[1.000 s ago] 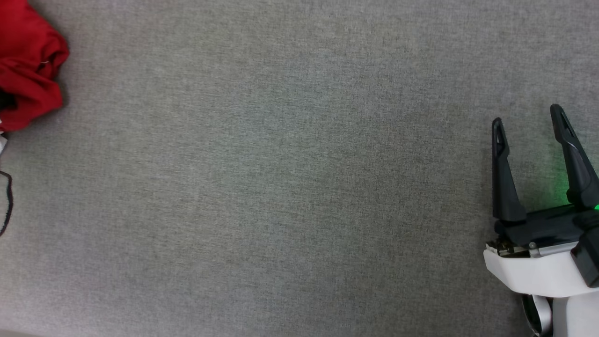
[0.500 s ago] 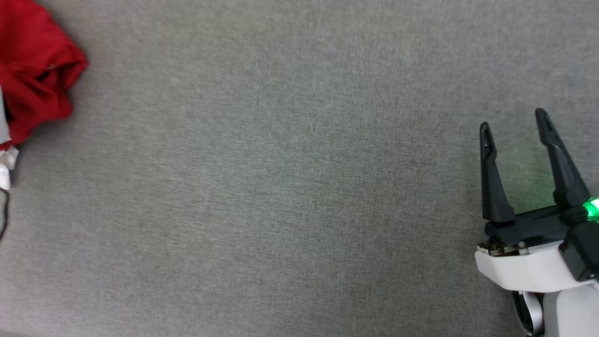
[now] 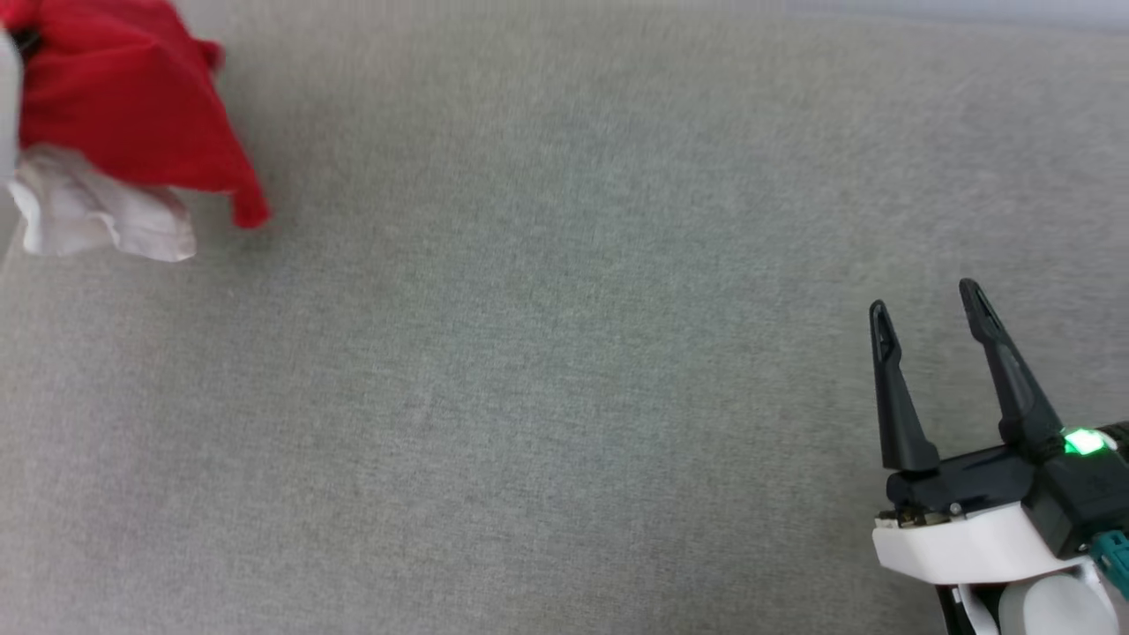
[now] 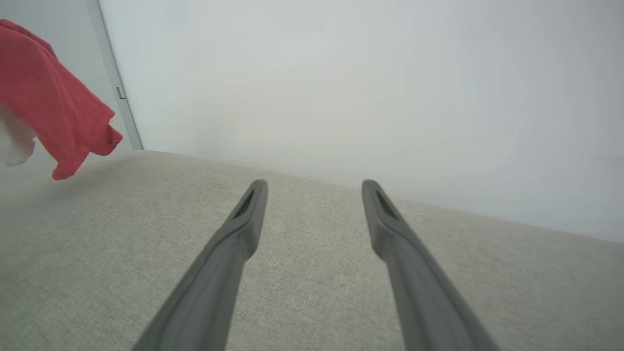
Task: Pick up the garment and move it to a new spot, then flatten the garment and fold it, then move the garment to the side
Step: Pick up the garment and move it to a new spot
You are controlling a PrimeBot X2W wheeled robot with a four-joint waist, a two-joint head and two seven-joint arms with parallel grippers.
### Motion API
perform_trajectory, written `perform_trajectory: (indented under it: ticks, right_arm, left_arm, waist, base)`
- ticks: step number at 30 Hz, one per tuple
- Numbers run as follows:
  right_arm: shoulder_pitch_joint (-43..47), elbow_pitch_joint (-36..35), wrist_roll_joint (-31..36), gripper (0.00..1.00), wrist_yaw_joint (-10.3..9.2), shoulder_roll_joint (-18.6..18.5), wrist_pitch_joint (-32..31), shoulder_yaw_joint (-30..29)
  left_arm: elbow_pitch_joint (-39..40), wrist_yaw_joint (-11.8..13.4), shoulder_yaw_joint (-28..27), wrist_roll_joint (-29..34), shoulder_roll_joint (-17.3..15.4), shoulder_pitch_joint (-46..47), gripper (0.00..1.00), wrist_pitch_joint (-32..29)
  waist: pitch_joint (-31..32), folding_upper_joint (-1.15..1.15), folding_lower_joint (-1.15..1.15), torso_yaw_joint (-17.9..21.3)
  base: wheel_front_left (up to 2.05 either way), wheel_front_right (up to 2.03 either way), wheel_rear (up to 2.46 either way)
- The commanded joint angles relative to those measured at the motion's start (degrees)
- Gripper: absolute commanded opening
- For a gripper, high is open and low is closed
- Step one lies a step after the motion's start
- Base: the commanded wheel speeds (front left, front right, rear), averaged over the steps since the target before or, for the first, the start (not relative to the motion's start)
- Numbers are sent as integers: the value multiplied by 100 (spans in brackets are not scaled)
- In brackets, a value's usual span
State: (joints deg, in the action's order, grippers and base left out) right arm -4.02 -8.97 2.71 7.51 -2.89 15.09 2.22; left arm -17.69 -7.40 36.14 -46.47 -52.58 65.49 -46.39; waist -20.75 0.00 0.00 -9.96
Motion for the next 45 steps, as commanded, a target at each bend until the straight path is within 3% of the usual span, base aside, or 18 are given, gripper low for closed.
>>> perform_trajectory:
  ticks: [1,11,24,34,38,45]
  right_arm:
    - [65,12,-39,100,-4,3,13,-9]
    - [281,112,-276,100,-4,5,12,89]
    - [358,97,-371,100,-4,8,12,151]
    - [291,82,-415,100,-4,7,12,174]
    - [231,88,-393,100,-4,7,12,153]
    - [200,158,-393,100,-4,7,12,105]
  left_arm:
    - [82,2,61,30,32,104,0,-16]
    - [902,3,993,93,609,938,0,-187]
    - [893,3,2236,-125,1699,1026,0,244]
    - [633,3,3496,-404,2288,-62,0,856]
    - [546,2,3696,-380,2512,-572,0,888]
    - [545,-2,3784,-73,2624,-1349,0,650]
  waist:
    - [218,0,0,139]
    - [675,0,0,959]
    - [608,0,0,1938]
    - [337,0,0,2049]
    - [232,0,0,1998]
    - [213,0,0,1921]
  base:
    - [0,0,0]
    - [0,0,0]
    - [0,0,0]
    - [0,0,0]
    - [0,0,0]
    - [0,0,0]
